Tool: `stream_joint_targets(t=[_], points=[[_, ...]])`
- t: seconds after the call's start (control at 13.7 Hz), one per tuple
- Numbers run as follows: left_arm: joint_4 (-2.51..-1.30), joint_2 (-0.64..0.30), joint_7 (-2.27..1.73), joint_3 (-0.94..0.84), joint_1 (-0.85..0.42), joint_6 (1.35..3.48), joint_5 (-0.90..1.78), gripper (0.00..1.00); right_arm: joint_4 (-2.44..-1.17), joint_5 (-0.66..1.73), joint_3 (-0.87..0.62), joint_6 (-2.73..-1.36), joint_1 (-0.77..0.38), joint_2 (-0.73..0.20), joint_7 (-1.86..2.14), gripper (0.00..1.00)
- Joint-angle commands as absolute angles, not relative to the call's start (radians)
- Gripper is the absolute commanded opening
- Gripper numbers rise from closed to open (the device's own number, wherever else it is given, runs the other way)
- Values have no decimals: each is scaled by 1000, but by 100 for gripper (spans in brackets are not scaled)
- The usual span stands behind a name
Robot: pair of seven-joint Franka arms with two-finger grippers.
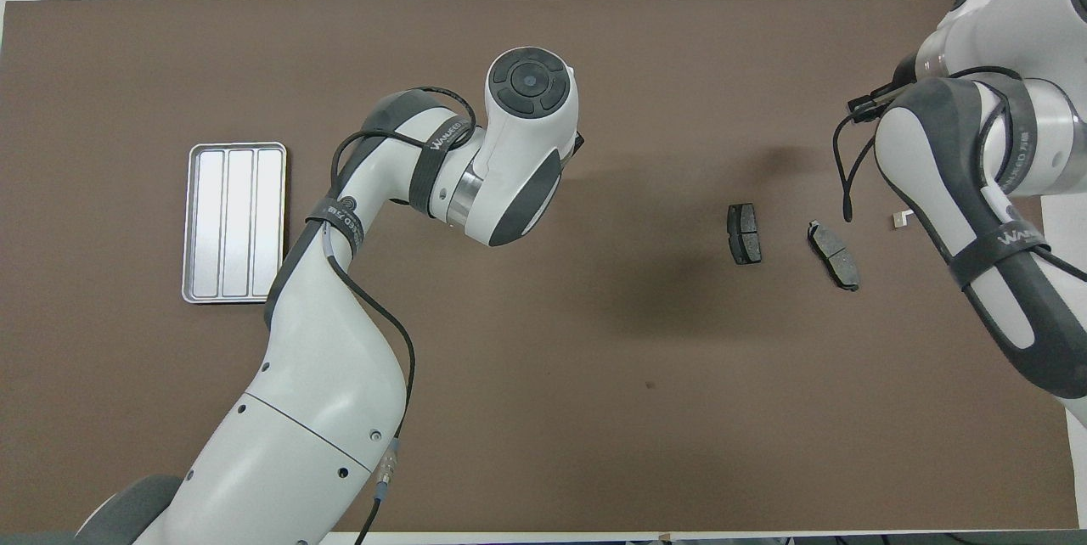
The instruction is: Place bearing gear from tray to pile
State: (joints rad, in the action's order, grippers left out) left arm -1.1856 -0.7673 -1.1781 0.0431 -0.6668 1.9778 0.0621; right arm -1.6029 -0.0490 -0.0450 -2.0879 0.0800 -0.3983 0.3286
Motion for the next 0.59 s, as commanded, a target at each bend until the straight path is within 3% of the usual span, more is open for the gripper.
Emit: stream_joint_targets(t=[0.0,0.51], points=[[-1178,-775,-1216,60,-690,2003,133,0,-1725,-28,-61,-2115,104,-324,362,0],[-1281,-741,-1223,67,-723,2065,130,0,-1839,-29,-57,-2272,143,-339,364,0]])
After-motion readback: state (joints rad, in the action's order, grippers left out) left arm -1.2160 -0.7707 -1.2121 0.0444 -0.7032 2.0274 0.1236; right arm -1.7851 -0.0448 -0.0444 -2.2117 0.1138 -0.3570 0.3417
